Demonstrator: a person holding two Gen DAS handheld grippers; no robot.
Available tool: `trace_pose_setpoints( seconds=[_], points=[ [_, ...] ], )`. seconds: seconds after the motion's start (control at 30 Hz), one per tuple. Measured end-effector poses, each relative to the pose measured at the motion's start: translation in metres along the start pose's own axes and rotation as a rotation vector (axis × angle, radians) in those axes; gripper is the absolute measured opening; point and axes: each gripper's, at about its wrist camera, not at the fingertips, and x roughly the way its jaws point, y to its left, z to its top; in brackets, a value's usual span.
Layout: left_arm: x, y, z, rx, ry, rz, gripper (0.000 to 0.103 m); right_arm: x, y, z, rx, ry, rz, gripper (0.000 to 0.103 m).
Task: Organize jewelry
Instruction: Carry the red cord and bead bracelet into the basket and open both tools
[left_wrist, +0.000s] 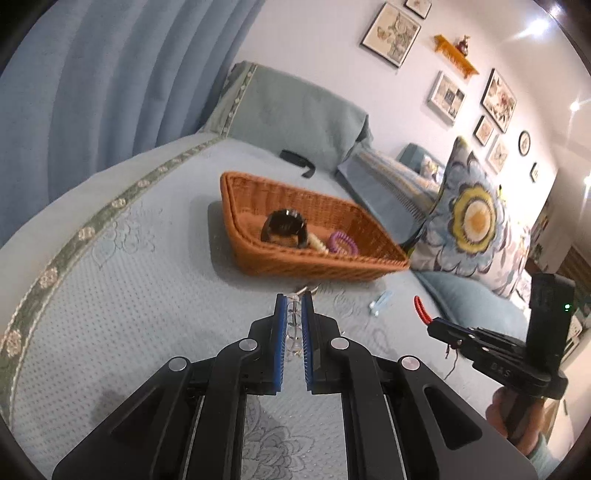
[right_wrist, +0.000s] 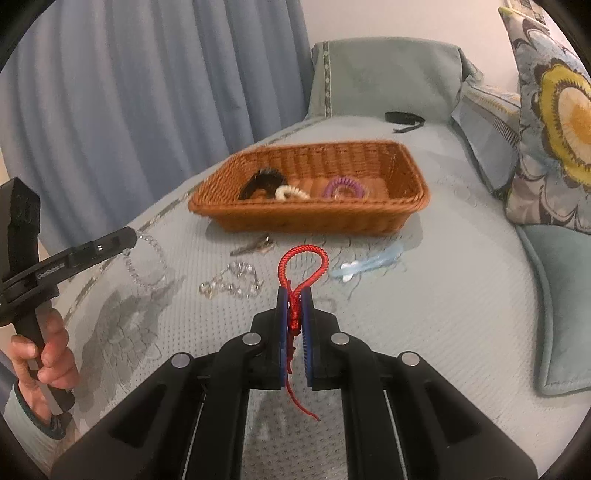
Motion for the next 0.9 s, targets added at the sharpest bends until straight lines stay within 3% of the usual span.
trace_pose_setpoints(
  seconds=[0.23,0.47,0.7,0.9],
  points=[
    [-0.008,-0.011,0.029,0.028,-0.051,-0.044,0.005,-0.002,-0.004,0.024,-0.024,-0.038,-0.011,0.005],
    [0.008,-0.041,0.076,0.110,-0.100,-0.076,0.005,0.009,-0.006,0.075,-0.063,-0.096,-0.030,0.005],
    [0.065,-0.057,0.115,0.128,-0.084,-0.085,0.005,0.054,-0.018,0.123,-0.038,-0.075,-0.027,0.005],
    [0.113,-0.043,0.117,0.082,-0.021,-0.077,0.006,0.101,-0.035,0.138,0.013,-0.011,-0.030,0.005]
  ],
)
